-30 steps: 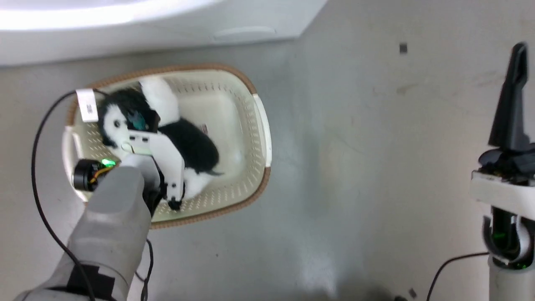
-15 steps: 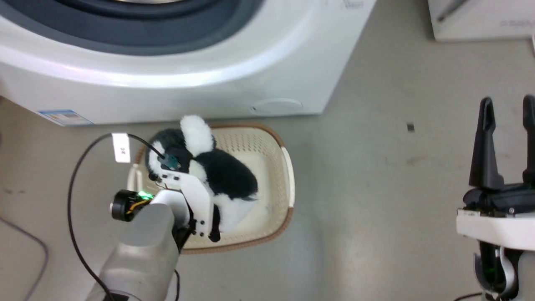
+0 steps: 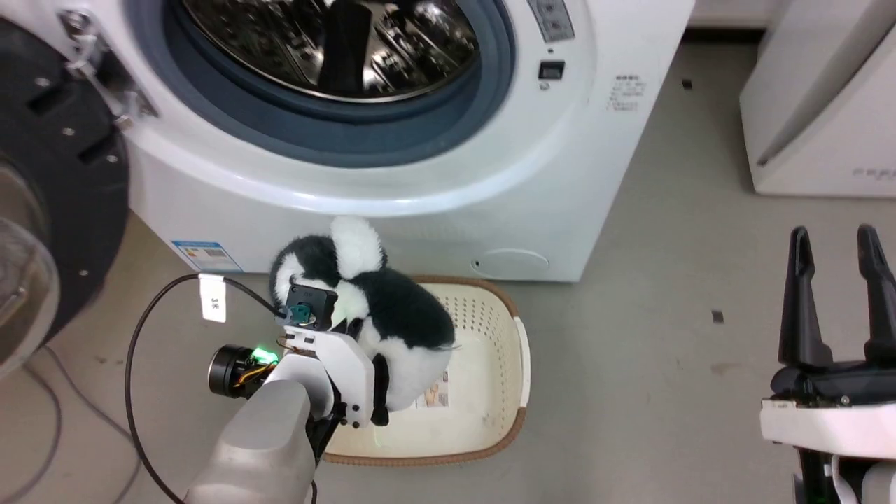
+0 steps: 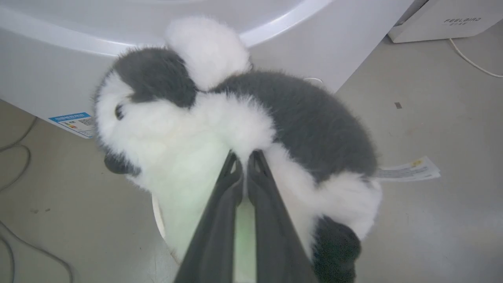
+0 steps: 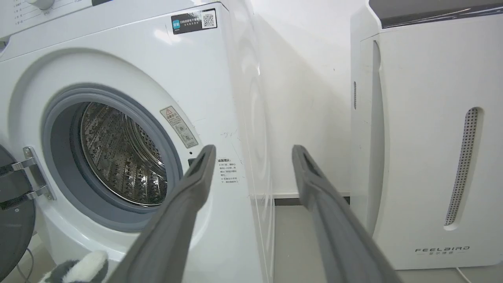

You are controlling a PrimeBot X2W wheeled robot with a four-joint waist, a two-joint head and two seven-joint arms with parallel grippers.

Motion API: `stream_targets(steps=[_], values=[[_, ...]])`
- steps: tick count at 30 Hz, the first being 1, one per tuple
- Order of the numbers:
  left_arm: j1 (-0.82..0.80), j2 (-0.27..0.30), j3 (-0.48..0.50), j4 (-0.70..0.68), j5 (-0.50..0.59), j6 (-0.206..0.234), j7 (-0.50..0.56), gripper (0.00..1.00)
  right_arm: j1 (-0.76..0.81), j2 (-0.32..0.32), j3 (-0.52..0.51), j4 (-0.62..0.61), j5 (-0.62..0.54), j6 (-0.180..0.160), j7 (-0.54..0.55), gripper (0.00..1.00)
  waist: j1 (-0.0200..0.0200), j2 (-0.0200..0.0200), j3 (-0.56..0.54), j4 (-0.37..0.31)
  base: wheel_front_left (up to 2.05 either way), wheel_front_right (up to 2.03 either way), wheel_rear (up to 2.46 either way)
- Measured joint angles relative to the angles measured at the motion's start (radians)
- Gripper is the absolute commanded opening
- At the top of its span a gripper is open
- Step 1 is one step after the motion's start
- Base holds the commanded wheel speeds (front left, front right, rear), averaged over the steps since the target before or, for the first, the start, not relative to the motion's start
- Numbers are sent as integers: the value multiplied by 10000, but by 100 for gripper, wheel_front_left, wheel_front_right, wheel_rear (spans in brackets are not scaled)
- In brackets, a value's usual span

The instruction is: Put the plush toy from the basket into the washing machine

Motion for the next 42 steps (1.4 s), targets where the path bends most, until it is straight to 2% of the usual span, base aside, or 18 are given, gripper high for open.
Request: stream_targets(steps=[4, 9, 16, 24, 32, 42], values=[[59, -8, 2, -291, -82, 17, -387, 0, 179, 0, -17, -10, 0, 0, 0, 100, 0, 0, -296, 155, 0, 0, 0], [160, 65, 63, -1112, -65, 372, -529, 0, 235, 0, -42, -27, 0, 0, 0, 100, 0, 0, -478, 254, 0, 0, 0], [724, 407, 487, -3802, 207, 1070, -539, 0, 319, 0, -92, -111, 0, 0, 0, 100, 1, 0, -472, 308, 0, 0, 0], [953, 568, 1137, -6029, 694, 1546, -593, 0, 227, 0, 4, -255, -69, 0, 0, 100, 1, 0, 34, 222, 0, 0, 0], [491, 732, 1862, -6608, 965, 1735, -593, 0, -492, 2, 196, -355, -63, 0, 0, 100, 2, 0, 923, -114, 0, 0, 0], [-1751, 1335, 2803, -6523, 1329, 1749, -593, 0, -1210, 2, 265, -527, 136, 0, 0, 100, 3, 0, 2514, -1054, 0, 0, 0]])
